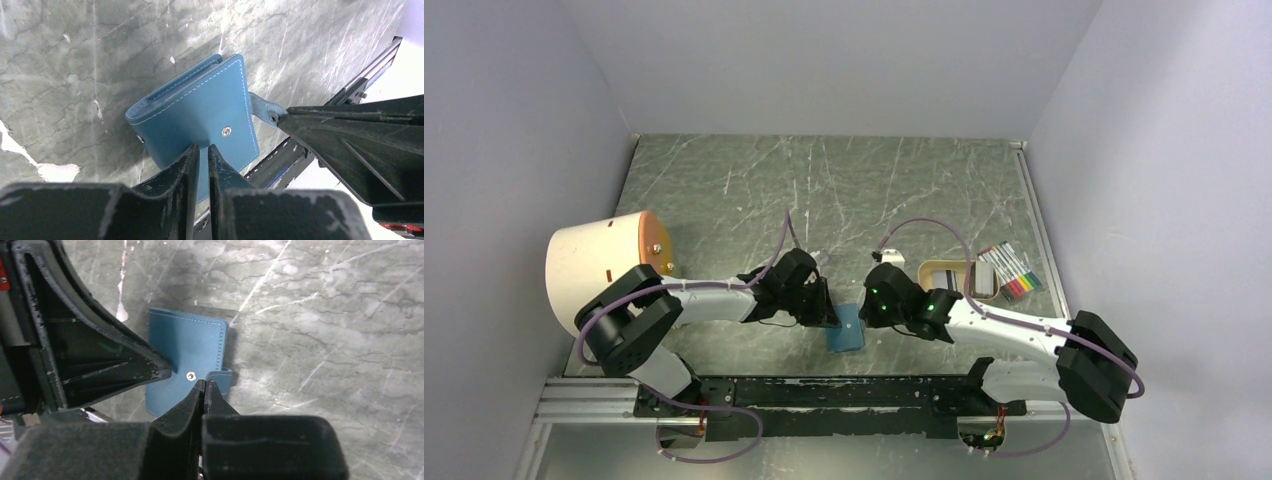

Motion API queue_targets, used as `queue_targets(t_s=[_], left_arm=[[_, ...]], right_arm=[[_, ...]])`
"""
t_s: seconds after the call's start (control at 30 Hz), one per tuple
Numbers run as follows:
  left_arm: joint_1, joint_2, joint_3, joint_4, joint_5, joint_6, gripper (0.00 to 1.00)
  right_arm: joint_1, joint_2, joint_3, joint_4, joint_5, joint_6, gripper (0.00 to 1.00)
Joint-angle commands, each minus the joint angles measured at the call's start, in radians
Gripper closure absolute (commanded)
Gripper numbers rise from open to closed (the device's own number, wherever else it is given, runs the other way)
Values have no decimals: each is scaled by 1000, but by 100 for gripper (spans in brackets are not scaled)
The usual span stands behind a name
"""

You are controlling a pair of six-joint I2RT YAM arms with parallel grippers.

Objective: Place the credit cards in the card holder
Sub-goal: Close the card holder at the center of the board.

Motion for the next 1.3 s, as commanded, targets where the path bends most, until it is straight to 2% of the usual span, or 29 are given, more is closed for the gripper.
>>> queue_targets(t_s=[0.0,0.17,0.53,1.27], left_arm=[[-13,15,-32,-6,-6,-2,81],[-12,24,-37,6,5,-14,81],[-12,21,-50,24,5,-21,80],[-13,33,-51,25,0,-27,82]], right_arm=[[-2,-36,-54,136,-71,8,100],[2,45,-76,203,-129,31,100],[8,75,-79,228,-127,25,100],[27,123,-47,175,-107,1,100]])
